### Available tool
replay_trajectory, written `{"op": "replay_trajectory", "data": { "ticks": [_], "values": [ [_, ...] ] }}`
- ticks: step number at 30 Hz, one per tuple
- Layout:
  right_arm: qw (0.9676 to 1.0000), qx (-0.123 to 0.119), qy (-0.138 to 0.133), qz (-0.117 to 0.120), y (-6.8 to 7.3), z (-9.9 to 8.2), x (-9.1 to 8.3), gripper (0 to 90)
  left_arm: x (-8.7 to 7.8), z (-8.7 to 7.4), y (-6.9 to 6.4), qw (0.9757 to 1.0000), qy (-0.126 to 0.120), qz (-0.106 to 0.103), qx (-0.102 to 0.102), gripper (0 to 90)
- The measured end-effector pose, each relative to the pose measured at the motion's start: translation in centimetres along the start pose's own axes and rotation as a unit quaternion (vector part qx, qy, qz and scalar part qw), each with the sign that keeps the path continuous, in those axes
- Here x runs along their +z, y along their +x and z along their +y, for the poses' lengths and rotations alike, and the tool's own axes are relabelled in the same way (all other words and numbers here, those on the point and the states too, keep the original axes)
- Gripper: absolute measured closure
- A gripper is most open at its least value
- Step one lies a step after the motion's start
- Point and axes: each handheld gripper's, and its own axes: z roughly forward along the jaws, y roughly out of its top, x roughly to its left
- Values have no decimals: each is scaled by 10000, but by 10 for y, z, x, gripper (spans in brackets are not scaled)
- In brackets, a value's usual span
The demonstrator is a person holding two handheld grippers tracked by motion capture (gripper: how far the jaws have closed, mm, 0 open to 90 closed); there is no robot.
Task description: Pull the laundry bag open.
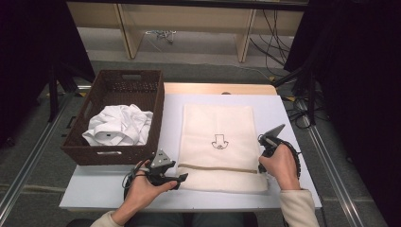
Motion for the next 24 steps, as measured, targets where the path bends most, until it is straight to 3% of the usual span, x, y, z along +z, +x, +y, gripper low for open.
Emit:
{"op": "replay_trajectory", "data": {
  "ticks": [1, 2, 3, 4, 6, 7, 8, 9, 10, 11, 12, 13, 14, 15, 17, 20, 21, 22, 23, 24],
  "values": [
    [9999, -6, -127, 86, 0, 0, 0, 845, 0, 0, 0, 10000, -15, -4, -16, 327],
    [9994, 257, -197, 110, 3, -1, 0, 846, 0, 0, -1, 10000, -33, -30, -29, 330],
    [9997, -104, -233, 4, 0, -1, -3, 846, -1, 1, 0, 10000, 38, -50, 40, 332],
    [9998, 77, -196, 71, 3, -2, -6, 847, -1, 1, 0, 10000, 17, -8, 64, 333],
    [9995, -138, -278, 21, 2, -4, -11, 847, -1, 1, -2, 10000, -5, -28, -21, 338],
    [9990, -13, -439, 49, 4, -5, -11, 847, 0, 1, -2, 10000, -40, -24, -15, 339],
    [9988, -227, -439, 52, 2, -4, -12, 847, 0, 1, -2, 9999, -50, -52, 74, 339],
    [9990, 263, -339, 88, 9, -6, -16, 847, 0, 2, -3, 9999, -44, -21, 89, 339],
    [9990, 204, -379, 77, 9, -6, -17, 847, -1, 2, -3, 9999, -12, -128, 104, 341],
    [9990, 26, -432, 80, 7, -6, -18, 847, 1, 3, -5, 9998, -151, -129, 38, 344],
    [9986, -64, -522, 29, 5, -7, -19, 847, 0, 4, -5, 9998, -83, -105, 165, 346],
    [9985, 177, -519, -29, 9, -8, -22, 847, 1, 5, -6, 9996, -181, -188, 92, 351],
    [9985, 233, -495, 15, 11, -8, -23, 847, 2, 6, -7, 9996, -174, -224, 81, 356],
    [9984, 79, -564, 12, 9, -8, -24, 847, 2, 7, -6, 9993, -153, -290, 194, 358],
    [9981, 6, -608, 35, 9, -10, -27, 847, 5, 9, -8, 9991, -177, -367, 110, 364],
    [9977, 44, -678, -15, 11, -11, -30, 847, 8, 13, -10, 9987, -184, -459, 145, 372],
    [9976, 220, -659, 21, 15, -12, -33, 847, 10, 15, -11, 9981, -222, -553, 153, 379],
    [9971, 202, -733, -27, 15, -13, -34, 847, 12, 18, -12, 9976, -247, -627, 180, 388],
    [9972, 4, -754, 7, 12, -12, -33, 847, 13, 20, -11, 9972, -241, -660, 268, 394],
    [9971, -13, -767, -3, 12, -13, -33, 847, 15, 24, -13, 9970, -199, -718, 225, 396]
  ]
}}
